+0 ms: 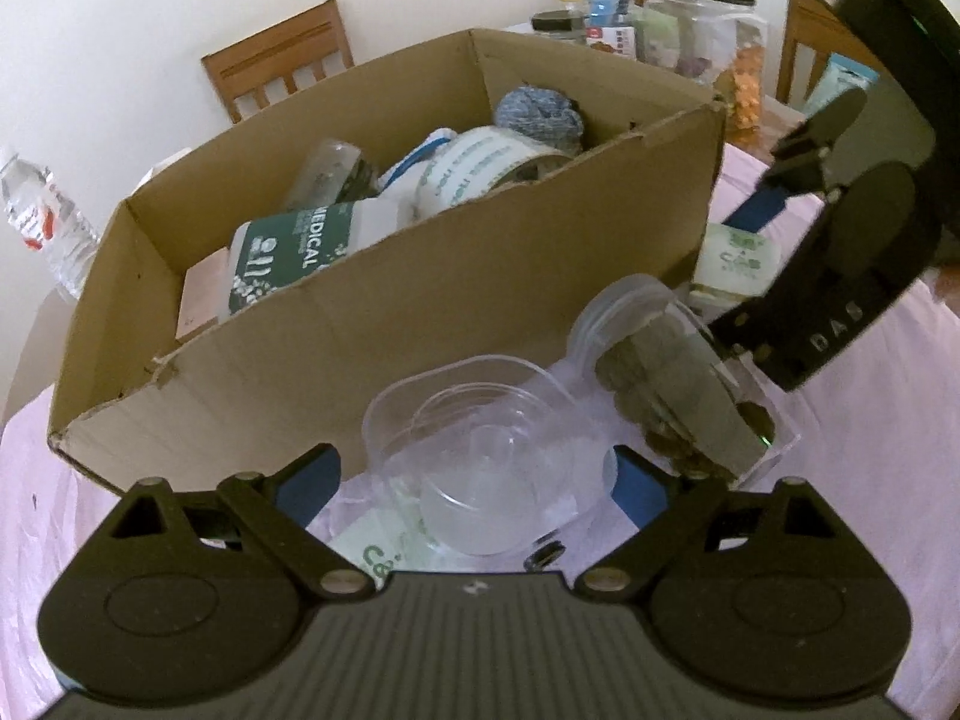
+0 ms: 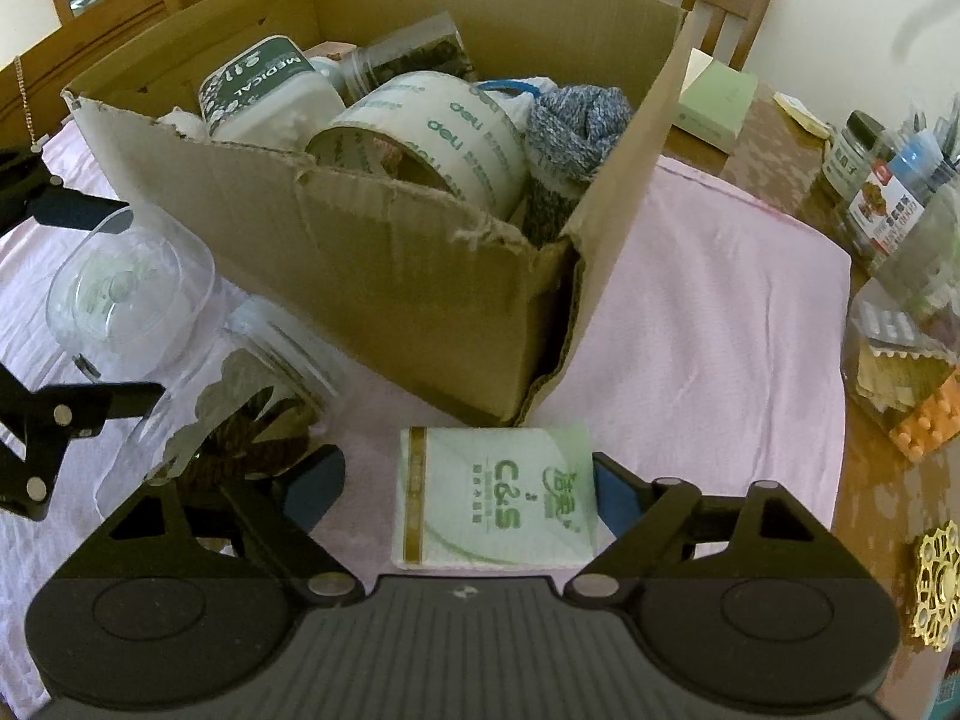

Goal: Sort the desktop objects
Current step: 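Grasp the empty clear plastic jar with left tool while right tool grasps the C&S tissue pack, then carry clear jar and tissue pack over the box and open both tools to drop them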

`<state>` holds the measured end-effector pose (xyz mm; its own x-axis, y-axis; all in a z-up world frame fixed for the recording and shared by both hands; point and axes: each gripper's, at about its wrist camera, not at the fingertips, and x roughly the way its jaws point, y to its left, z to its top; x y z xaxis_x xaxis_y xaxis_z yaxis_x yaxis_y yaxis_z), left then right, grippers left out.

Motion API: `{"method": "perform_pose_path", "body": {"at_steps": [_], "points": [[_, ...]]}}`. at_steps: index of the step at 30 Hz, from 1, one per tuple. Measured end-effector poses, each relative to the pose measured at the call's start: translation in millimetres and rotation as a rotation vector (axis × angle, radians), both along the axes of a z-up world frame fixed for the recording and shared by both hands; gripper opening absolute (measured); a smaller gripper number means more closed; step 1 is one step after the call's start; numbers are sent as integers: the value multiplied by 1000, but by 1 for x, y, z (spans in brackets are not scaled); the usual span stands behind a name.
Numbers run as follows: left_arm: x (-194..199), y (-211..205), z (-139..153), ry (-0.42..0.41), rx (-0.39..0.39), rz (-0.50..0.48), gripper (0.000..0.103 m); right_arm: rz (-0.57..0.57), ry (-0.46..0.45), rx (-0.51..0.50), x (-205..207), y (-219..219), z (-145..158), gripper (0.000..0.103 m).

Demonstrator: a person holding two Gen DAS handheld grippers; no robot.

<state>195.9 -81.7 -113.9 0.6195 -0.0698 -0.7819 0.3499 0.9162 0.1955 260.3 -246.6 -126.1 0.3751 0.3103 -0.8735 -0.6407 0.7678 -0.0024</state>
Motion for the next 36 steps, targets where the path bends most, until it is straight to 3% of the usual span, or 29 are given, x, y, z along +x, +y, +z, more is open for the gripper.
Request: {"method": "perform_pose_path", "body": {"at_steps": [2, 3, 11, 23, 36], "points": [[0, -1, -2, 2, 5, -13, 91, -1, 1, -1, 1, 1, 0, 86], [1, -1, -2, 6, 7, -18, 85, -2, 1, -2, 1, 1, 0, 84], [1, 5, 1, 33, -34, -31, 85, -5, 18, -16, 6, 1, 4, 69], [-9, 19, 34, 41, -112, -39, 85, 3, 27, -47, -5, -2, 16, 69], [-16, 27, 90, -47, -136, -88, 85, 12, -70, -9, -32, -7, 79, 69]]}}
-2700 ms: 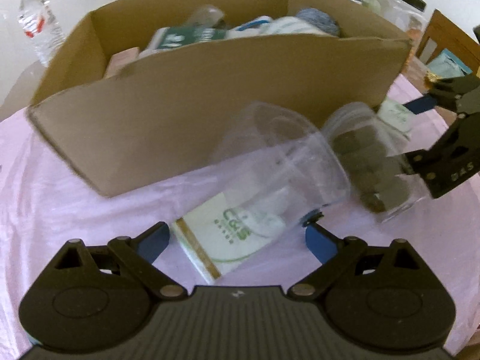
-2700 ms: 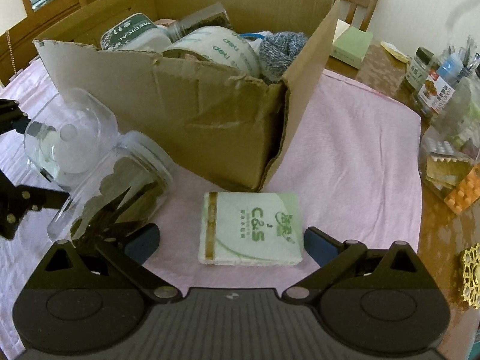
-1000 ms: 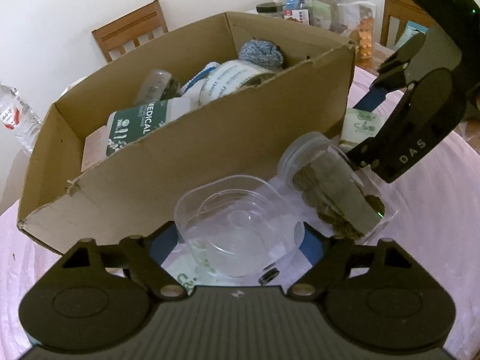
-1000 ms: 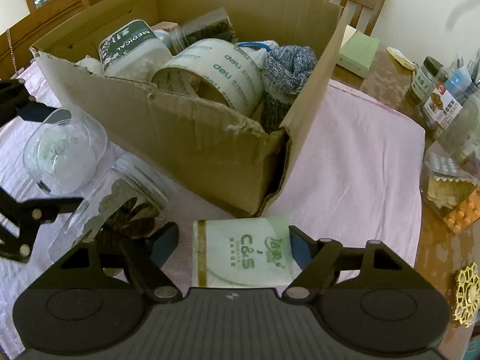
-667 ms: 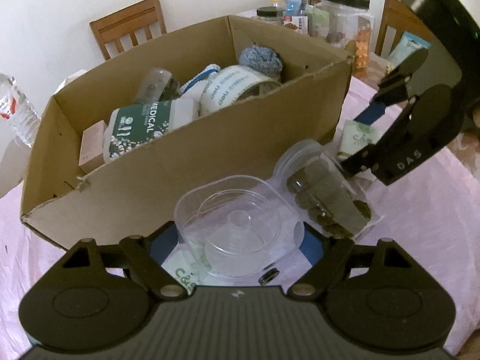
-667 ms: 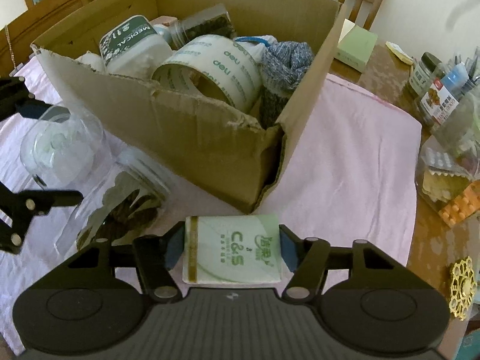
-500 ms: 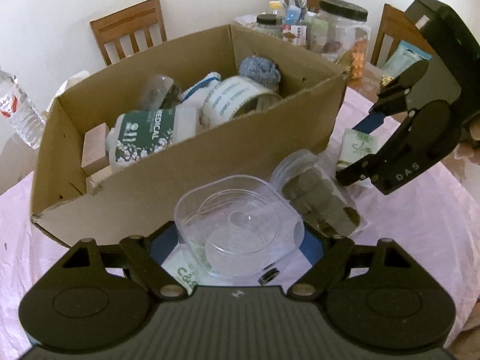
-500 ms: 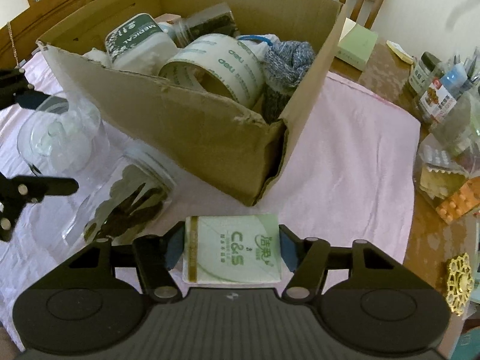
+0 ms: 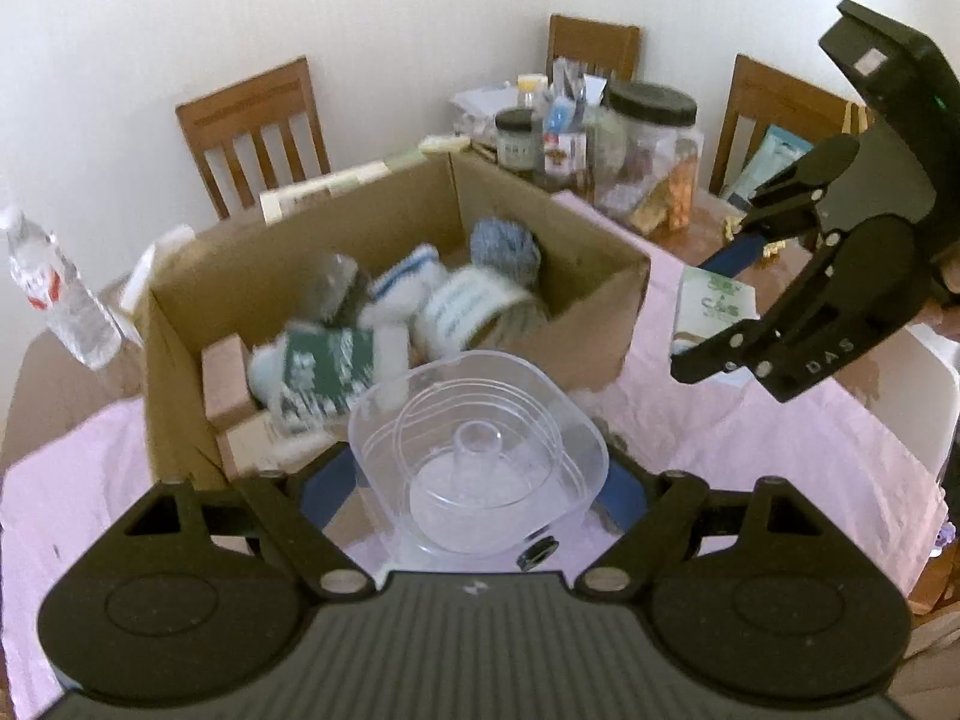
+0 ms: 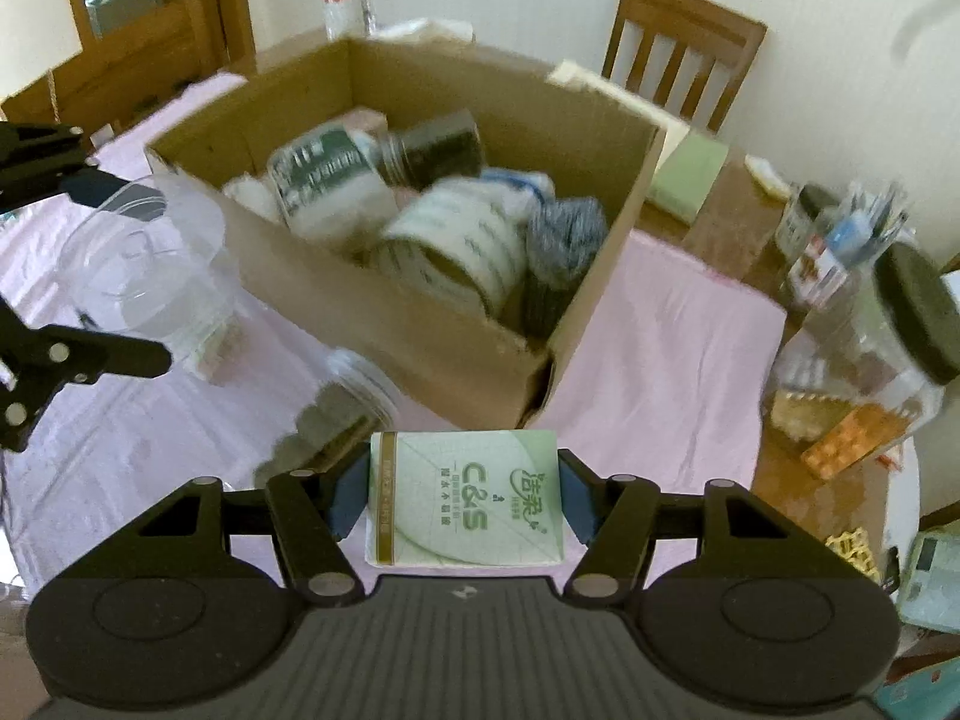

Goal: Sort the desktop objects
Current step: 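Carry clear jar and tissue pack over the box and open both tools to drop them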

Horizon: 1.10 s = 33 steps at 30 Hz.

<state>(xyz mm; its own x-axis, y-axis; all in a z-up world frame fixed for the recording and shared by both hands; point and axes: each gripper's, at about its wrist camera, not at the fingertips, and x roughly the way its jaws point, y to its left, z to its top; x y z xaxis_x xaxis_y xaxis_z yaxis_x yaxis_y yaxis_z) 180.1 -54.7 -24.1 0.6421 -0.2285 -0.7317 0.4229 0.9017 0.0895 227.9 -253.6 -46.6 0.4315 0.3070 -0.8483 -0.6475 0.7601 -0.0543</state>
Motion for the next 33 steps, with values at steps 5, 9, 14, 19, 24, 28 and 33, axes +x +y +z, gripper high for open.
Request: {"method": "perform_pose_path", "body": {"at_steps": [5, 9, 14, 19, 24, 28, 33], "points": [[10, 6, 17, -32, -5, 1, 85, 1, -46, 21, 0, 3, 27, 69], [19, 10, 25, -45, -7, 3, 85, 13, -77, 42, 6, 10, 43, 69], [30, 17, 32, -65, 1, 9, 85, 36, -105, 46, 15, 24, 55, 69], [47, 25, 36, -72, 3, 24, 85, 53, -116, 59, 31, 39, 61, 69], [68, 29, 38, -77, 13, 35, 85, 54, -104, 80, 51, 51, 62, 69], [89, 34, 39, -74, 7, 47, 85, 53, -88, 92, 69, 61, 62, 69], [113, 44, 37, -57, -22, 79, 85, 37, -67, 96, 92, 73, 59, 69]]}}
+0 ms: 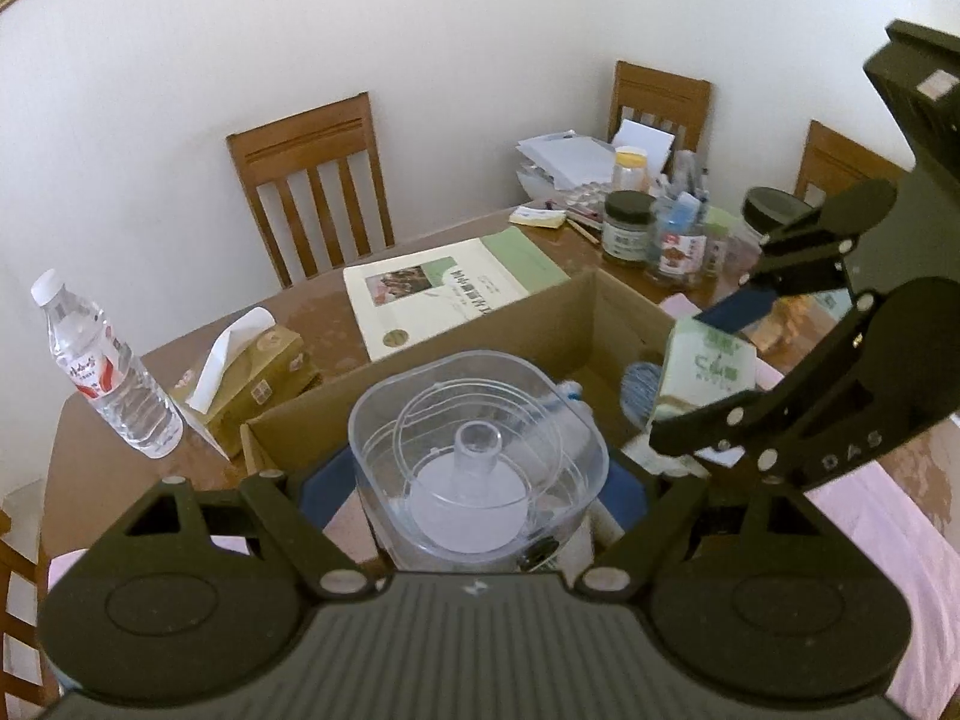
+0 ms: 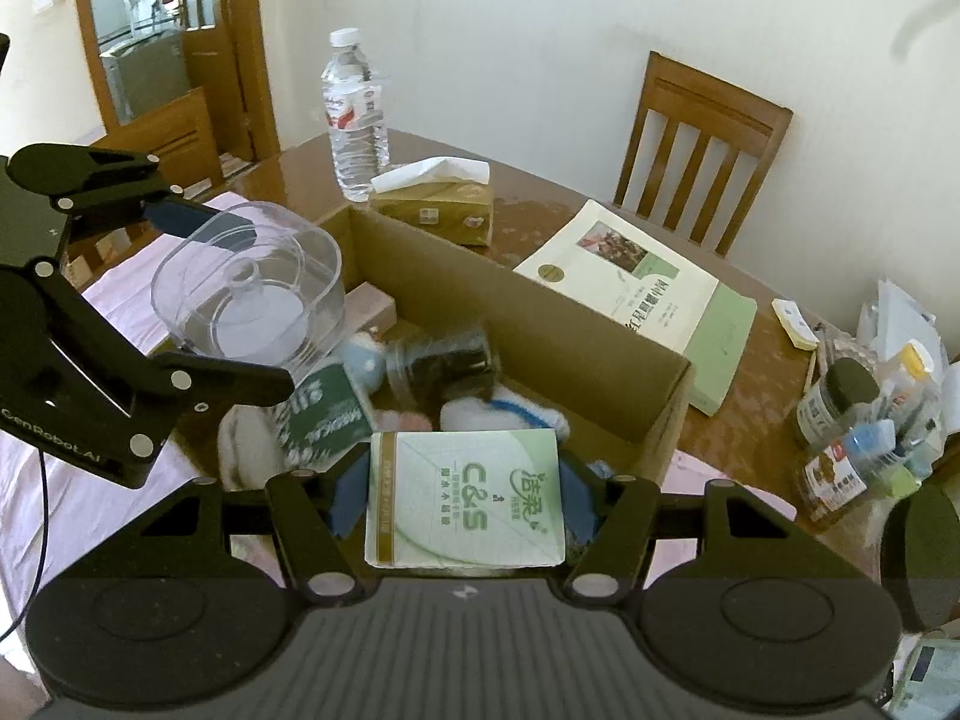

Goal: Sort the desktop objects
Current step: 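Carry clear jar and tissue pack over the box and open both tools to drop them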

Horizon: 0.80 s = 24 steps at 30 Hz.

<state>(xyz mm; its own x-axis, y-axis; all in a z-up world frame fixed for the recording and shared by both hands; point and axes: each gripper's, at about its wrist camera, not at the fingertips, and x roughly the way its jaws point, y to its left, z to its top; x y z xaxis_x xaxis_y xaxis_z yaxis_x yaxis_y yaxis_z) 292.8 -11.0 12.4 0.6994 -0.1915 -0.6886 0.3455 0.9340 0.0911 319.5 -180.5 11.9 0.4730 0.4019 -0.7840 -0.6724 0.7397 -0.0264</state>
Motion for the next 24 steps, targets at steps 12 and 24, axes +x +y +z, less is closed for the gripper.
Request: {"method": "perform_pose_path", "body": {"at_steps": [12, 24], "points": [[39, 20, -20, 47, -15, 67, 87, -38, 21, -14, 34, 31, -21, 70], [36, 26, -16, 60, -3, 94, 97, -129, -1, -13, 40, 22, -21, 103]]}}
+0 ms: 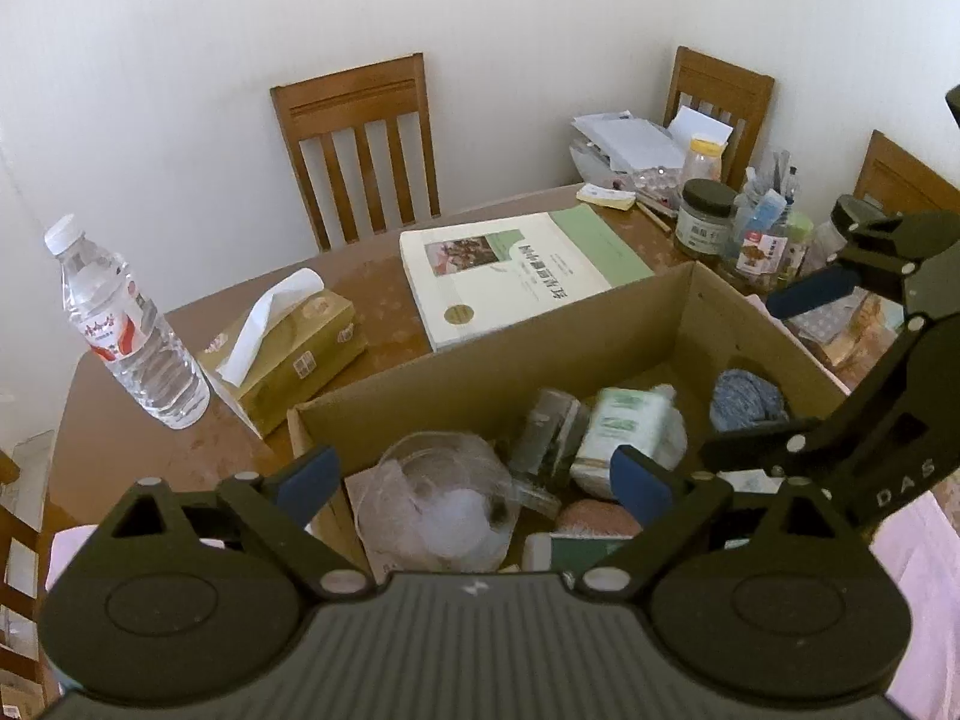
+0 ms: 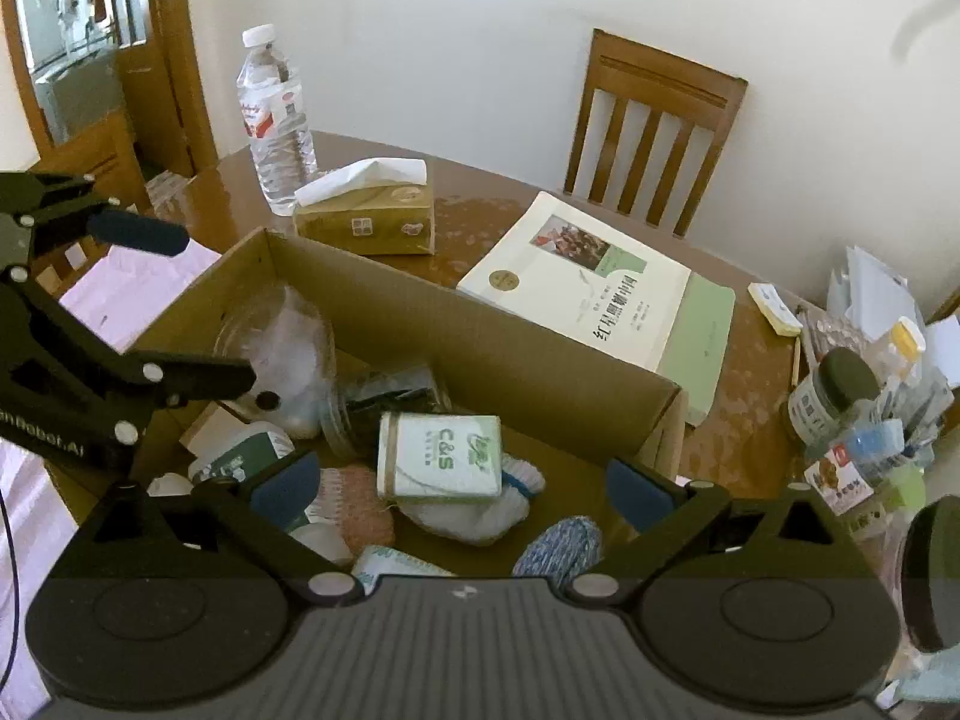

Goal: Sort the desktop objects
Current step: 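Carry clear jar and tissue pack over the box and open both tools to drop them, then withdraw both tools from the box toward the second tissue pack and cookie jar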

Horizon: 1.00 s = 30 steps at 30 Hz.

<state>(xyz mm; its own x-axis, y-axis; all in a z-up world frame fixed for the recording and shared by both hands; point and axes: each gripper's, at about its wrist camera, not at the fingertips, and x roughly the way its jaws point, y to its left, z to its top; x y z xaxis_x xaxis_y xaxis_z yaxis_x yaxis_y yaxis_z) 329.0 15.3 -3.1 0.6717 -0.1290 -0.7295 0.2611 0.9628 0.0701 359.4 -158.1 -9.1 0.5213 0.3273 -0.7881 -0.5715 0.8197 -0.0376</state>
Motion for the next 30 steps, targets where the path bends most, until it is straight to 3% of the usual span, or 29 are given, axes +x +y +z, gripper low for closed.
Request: {"method": "perform_pose_path", "body": {"at_steps": [7, 13, 24, 30], "points": [[-25, -1, 10, -42, 30, -8, 97, 15, -22, -16, -23, -2, 8, 103], [-56, 0, 15, 2, 41, -4, 97, 17, -32, -28, -59, -12, 6, 103], [-111, -6, 7, 18, 65, 10, 97, 10, -35, -34, -126, -33, -4, 103], [-133, -14, -1, -14, 95, 15, 97, -21, -30, -21, -154, -39, -18, 103]]}}
